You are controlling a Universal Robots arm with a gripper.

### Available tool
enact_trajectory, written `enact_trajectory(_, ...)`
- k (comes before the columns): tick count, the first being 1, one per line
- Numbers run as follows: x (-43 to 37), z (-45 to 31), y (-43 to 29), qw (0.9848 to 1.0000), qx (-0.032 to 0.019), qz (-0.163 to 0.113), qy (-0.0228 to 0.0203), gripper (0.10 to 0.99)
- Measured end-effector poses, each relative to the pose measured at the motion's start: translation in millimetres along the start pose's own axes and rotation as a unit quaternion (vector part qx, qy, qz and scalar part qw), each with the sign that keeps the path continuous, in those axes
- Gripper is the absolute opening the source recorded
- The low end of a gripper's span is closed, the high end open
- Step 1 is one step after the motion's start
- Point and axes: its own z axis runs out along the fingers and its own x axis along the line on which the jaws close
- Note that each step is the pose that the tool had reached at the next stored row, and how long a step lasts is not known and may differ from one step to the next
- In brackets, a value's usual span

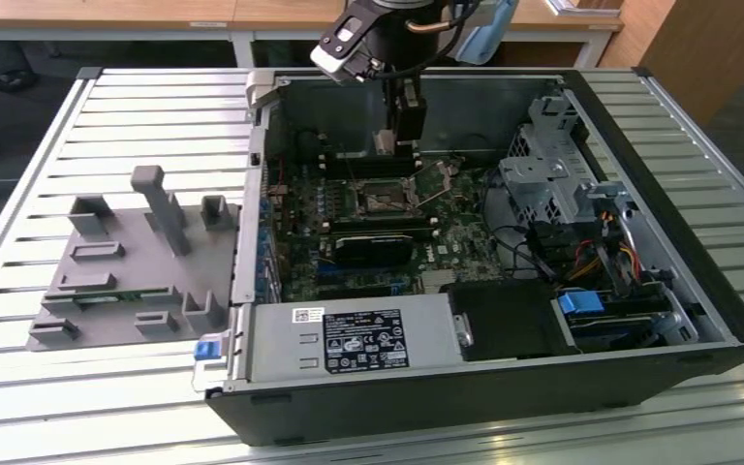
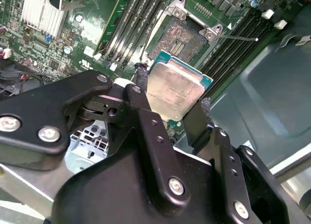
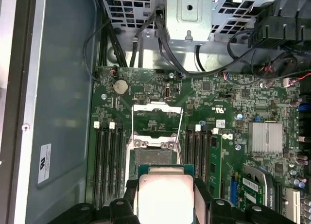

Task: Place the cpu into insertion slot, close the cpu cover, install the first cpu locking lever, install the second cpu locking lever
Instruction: 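Place the cpu into insertion slot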

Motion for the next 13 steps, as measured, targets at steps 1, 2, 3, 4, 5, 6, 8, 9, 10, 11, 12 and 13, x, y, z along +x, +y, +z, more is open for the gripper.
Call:
enact_trajectory(1,0.1,1.1,0.0,1.0,0.0,0.0,0.0,0.541)
enact_trajectory(2,0.4,2.1,-0.2,1.0,0.0,0.0,0.0,0.541)
enact_trajectory(3,0.7,3.2,-0.3,1.0,0.0001,0.0,-0.0001,0.541)
enact_trajectory(4,1.1,4.3,-0.3,1.0,0.0001,0.0,-0.0001,0.541)
enact_trajectory(5,1.3,5.6,-0.4,1.0,0.0001,0.0,-0.0001,0.541)
enact_trajectory(6,1.6,6.8,-0.5,1.0,0.0002,0.0,-0.0001,0.541)
enact_trajectory(8,1.8,9.1,-0.7,1.0,0.0002,0.0,-0.0001,0.541)
enact_trajectory(9,1.8,10.1,-0.7,1.0,0.0002,0.0,-0.0002,0.541)
enact_trajectory(10,1.9,11.2,-0.8,1.0,0.0002,0.0,-0.0002,0.541)
enact_trajectory(11,1.9,12.5,-0.9,1.0,0.0002,0.0,-0.0003,0.541)
enact_trajectory(12,2.0,13.9,-1.0,1.0,0.0002,0.0,-0.0005,0.541)
enact_trajectory(13,2.3,15.0,-1.2,1.0,0.0001,0.0,-0.0013,0.541)
